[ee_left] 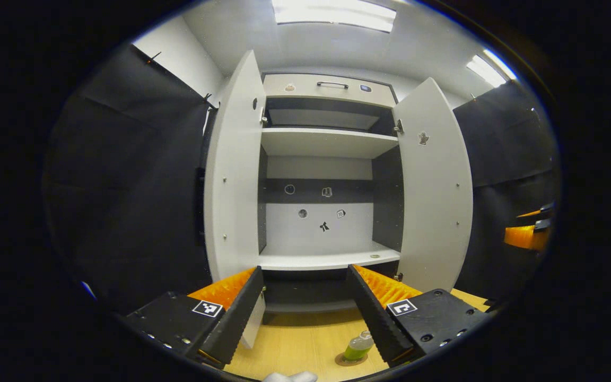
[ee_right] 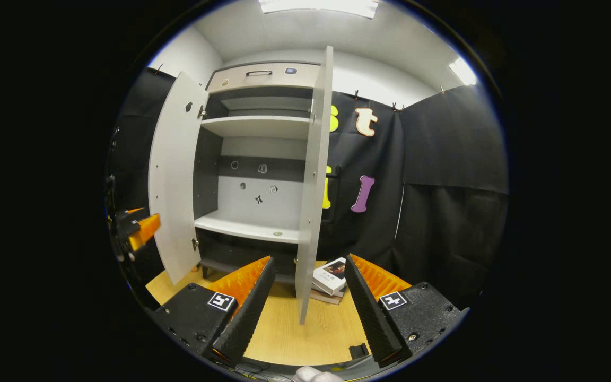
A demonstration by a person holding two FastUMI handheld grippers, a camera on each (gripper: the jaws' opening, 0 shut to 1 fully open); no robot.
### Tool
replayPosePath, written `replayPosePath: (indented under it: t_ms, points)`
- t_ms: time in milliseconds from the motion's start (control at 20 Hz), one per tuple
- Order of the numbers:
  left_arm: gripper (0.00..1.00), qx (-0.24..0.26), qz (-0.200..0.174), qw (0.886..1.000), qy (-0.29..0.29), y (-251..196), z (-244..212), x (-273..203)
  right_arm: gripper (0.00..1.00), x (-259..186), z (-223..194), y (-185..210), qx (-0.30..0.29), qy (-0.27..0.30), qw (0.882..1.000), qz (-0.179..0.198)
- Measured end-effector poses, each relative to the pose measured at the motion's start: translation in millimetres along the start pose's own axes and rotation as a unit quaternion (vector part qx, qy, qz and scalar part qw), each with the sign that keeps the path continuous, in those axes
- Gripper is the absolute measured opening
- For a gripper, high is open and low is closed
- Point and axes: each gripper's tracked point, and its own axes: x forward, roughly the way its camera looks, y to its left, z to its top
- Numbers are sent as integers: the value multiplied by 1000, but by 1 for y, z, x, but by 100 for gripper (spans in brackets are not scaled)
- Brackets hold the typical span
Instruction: Grasp the bottle in the cabinet with the left hand and place it on the coaster, then close the right door with the right hand and the left door with the left hand.
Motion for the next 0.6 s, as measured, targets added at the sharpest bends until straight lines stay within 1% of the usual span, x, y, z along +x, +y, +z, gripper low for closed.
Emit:
replayPosePath:
  t_ms: [50,200,250,350,450,500,550,600]
  points:
    - [95,3,9,1000,7,12,-1,-9,82,3,0,-2,-1,-1,1000,-1]
    - [96,7,27,999,39,37,-12,-40,82,13,4,-16,2,-9,1000,-17]
    - [98,9,36,998,46,46,-16,-51,82,17,5,-22,3,-10,1000,-24]
    - [96,11,59,997,56,61,-22,-71,82,27,11,-33,11,-14,999,-34]
    - [97,13,72,995,64,68,-26,-88,82,39,21,-46,18,-22,999,-43]
    - [99,12,75,995,68,68,-27,-93,82,46,27,-52,16,-25,999,-44]
    - [97,10,77,995,69,67,-27,-97,82,52,34,-58,14,-30,998,-46]
    - [97,6,77,995,68,65,-26,-99,82,58,43,-65,14,-38,998,-48]
